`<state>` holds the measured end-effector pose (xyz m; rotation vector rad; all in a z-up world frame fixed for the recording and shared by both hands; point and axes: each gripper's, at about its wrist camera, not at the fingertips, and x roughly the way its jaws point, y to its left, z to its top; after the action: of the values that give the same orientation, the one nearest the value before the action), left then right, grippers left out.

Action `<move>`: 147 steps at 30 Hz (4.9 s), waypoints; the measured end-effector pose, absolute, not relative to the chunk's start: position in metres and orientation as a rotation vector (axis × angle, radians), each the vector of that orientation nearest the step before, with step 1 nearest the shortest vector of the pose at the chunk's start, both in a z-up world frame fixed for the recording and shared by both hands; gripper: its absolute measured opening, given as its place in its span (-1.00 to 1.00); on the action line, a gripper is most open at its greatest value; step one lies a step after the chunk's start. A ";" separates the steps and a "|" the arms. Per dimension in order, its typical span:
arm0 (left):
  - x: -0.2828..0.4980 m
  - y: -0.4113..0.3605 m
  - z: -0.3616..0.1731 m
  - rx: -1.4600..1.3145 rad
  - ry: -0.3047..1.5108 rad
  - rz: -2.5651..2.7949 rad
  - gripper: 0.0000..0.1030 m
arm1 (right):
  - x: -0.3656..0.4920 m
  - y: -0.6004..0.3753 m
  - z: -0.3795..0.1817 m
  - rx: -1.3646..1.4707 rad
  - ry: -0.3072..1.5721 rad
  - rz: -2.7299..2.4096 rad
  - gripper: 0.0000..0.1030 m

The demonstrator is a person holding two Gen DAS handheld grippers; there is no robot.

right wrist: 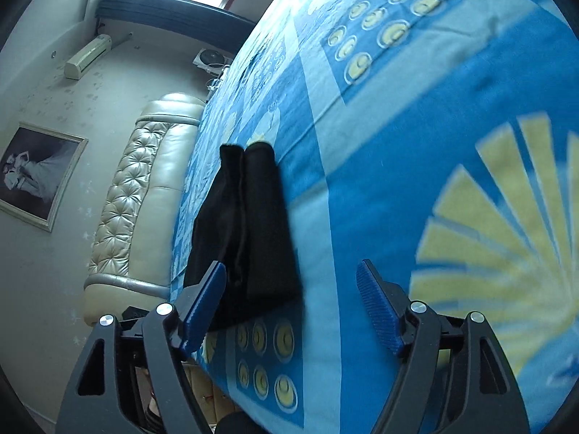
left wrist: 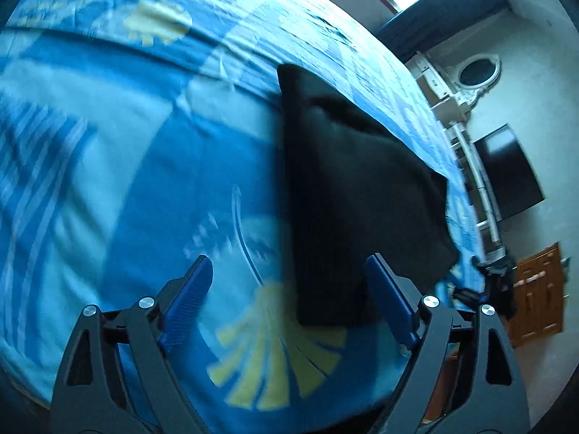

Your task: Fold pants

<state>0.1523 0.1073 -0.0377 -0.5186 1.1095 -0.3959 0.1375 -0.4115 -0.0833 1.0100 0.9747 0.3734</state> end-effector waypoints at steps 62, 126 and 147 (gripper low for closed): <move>0.137 0.066 -0.054 -0.501 1.114 -0.431 0.04 | 0.132 -0.342 -0.109 1.014 1.011 0.493 -0.33; 0.003 0.022 0.018 -0.073 0.862 -0.116 0.78 | 0.005 -0.273 -0.009 0.240 0.856 0.072 0.59; -0.002 0.010 0.025 0.017 0.813 -0.125 0.85 | 0.002 -0.273 -0.017 0.275 0.885 0.053 0.60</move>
<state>-0.0016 0.0098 0.0246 0.0166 0.8129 -0.1254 0.0024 -0.2725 -0.0173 0.2752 0.8846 0.0530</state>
